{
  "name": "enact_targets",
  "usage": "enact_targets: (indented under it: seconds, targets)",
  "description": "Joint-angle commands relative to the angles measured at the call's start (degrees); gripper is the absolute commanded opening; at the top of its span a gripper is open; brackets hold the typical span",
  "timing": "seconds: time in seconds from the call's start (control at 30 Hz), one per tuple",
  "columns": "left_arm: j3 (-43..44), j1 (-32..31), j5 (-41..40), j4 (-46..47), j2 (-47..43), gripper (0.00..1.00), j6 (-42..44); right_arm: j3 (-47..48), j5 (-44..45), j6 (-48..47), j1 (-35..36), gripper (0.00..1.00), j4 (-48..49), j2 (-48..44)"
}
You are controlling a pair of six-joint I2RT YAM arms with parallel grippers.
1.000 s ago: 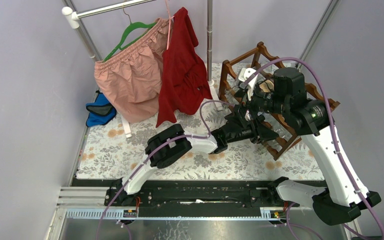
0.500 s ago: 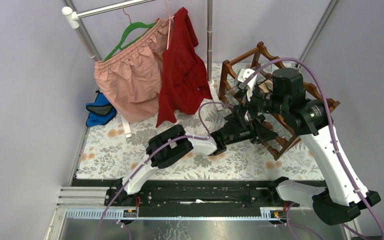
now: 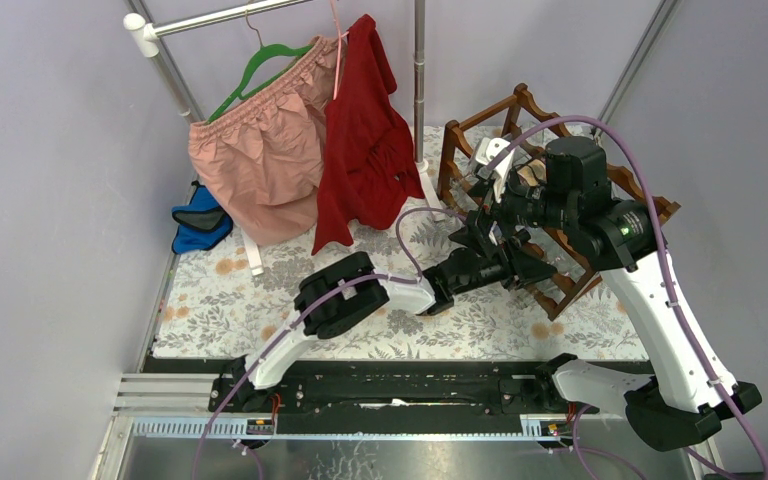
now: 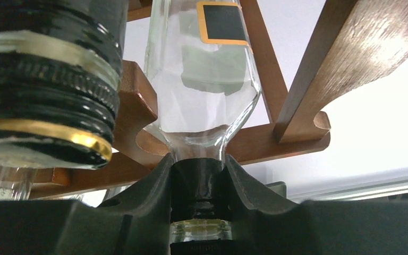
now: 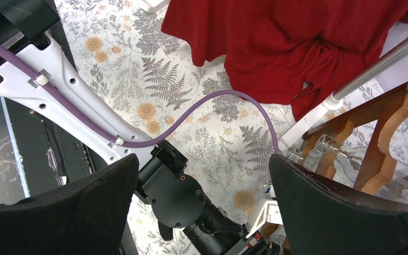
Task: Put the wine bottle on the wine rack
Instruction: Place the wine bottle in the wine rack.
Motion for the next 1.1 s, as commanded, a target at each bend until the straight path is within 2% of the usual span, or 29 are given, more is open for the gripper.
enact_targets:
  seconds: [0.0,0.7,1.07]
  targets:
    - [3.18,-1.01,-3.41,15.31,-0.97,0.00,1.30,0.04,-1.21,0.61,-0.32,1.00,2.88,-1.29]
    - [7.13,-3.61,-11.09,17.06,1.97,0.00,3.26,-0.62,-1.20,0.34,-0.33,1.00,2.84,-2.26]
    - [9.69,-3.61,-9.86,9.83,1.01,0.00,5.22,-0.76,-0.36,-0.26,-0.33,1.00,2.40,-3.54]
